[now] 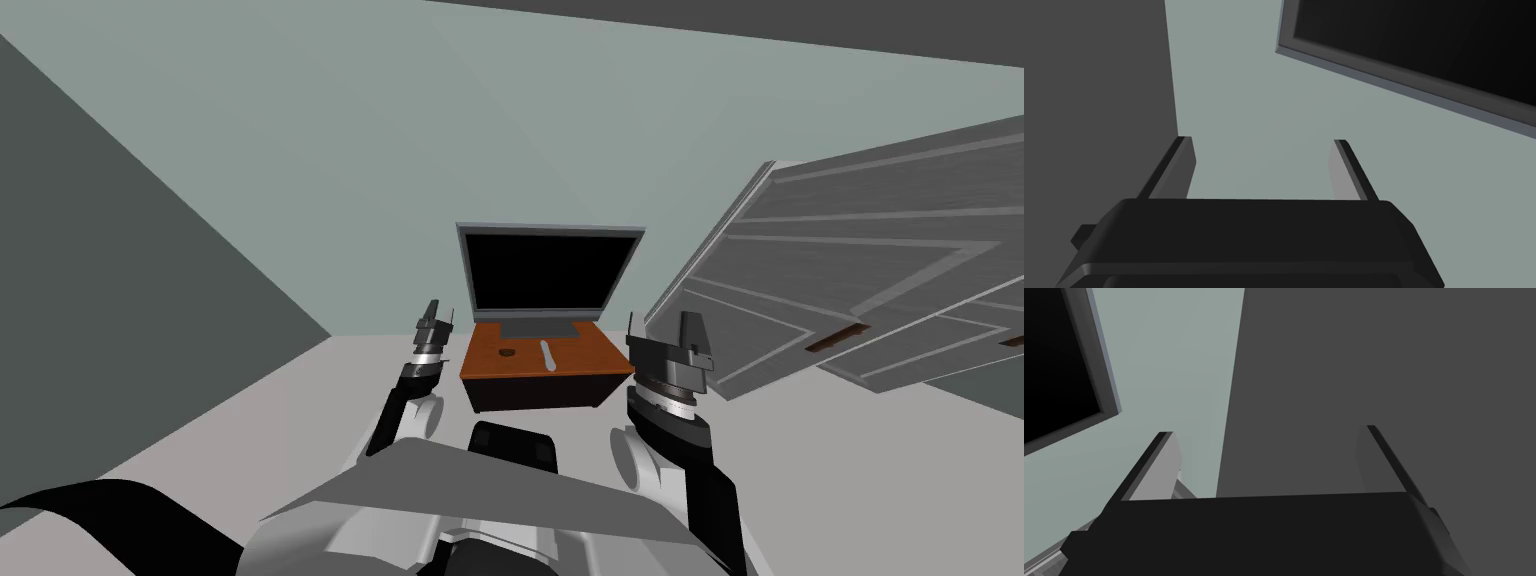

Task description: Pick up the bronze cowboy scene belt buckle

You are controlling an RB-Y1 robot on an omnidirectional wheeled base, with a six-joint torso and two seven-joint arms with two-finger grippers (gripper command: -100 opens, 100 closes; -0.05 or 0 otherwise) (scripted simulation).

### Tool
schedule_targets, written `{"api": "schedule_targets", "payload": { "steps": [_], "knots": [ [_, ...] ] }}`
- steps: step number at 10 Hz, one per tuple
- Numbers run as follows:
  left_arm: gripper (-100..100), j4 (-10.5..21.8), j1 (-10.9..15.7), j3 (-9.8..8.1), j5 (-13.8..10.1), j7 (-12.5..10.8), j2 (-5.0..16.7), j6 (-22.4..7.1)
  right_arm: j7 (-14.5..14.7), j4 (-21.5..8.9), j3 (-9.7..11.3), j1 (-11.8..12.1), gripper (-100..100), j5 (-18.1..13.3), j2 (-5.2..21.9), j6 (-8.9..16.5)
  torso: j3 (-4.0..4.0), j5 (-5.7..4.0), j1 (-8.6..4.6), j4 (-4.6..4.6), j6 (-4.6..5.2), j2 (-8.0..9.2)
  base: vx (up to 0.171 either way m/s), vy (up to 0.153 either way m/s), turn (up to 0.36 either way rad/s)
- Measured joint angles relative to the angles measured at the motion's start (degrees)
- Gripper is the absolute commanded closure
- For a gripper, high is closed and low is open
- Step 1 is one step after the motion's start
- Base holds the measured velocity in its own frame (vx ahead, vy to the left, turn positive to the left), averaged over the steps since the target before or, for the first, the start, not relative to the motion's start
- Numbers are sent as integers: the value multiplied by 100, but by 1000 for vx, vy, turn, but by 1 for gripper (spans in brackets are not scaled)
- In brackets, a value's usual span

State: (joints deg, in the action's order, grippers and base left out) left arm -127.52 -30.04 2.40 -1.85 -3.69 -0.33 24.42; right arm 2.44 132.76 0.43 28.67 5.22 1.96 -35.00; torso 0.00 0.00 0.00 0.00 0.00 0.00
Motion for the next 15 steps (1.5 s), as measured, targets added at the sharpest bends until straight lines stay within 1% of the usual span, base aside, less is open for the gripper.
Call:
{"api": "schedule_targets", "payload": {
  "steps": [2,3,4,6,7,8,9,10,11,12,14,15],
  "knots": [
    [-100,204,45,-1,5,-34,179,-119,0,0,0,-1,0,0,0,0,5,4,17,2,1,10,-30,49,-131],
    [-100,323,214,-84,-21,-72,280,-302,0,0,0,-1,0,0,0,0,5,5,21,2,2,8,-21,31,-141],
    [-100,448,258,-120,-41,-117,378,-428,0,0,0,-1,0,0,0,0,4,4,16,1,1,8,-14,11,-147],
    [-100,831,361,-135,-56,-186,541,-583,0,0,0,0,0,0,0,0,1,1,3,0,1,2,-6,-6,-147],
    [-100,1022,467,-171,-79,-230,644,-722,0,0,0,0,0,0,0,0,0,0,0,0,2,-1,1,-10,-64],
    [-100,1112,491,-175,-86,-256,683,-818,0,0,0,0,0,0,0,0,-1,0,-2,0,-1,-2,5,-17,-119],
    [-100,1283,583,-171,-80,-261,708,-949,0,0,0,0,0,0,0,0,-2,-1,-5,-1,1,-4,8,-25,-146],
    [-100,1494,714,-239,-132,-332,854,-1085,0,0,0,0,0,0,0,0,-3,-1,-5,-1,0,-6,5,-16,-68],
    [-100,1627,774,-263,-148,-375,901,-1202,0,0,0,0,0,0,0,0,-3,-1,-5,-1,-1,-5,2,-21,-137],
    [-100,1838,899,-292,-168,-410,970,-1344,0,0,0,0,0,0,0,0,-3,-1,-6,-1,1,-5,2,-15,-64],
    [-100,2057,939,-287,-182,-451,1034,-1565,0,0,0,0,0,0,0,0,-2,-1,-7,-1,0,-4,9,-21,-95],
    [-100,2148,1014,-317,-207,-486,1099,-1710,0,0,0,1,0,0,0,0,-3,-2,-6,-1,-2,-5,10,-30,-124]
  ]
}}
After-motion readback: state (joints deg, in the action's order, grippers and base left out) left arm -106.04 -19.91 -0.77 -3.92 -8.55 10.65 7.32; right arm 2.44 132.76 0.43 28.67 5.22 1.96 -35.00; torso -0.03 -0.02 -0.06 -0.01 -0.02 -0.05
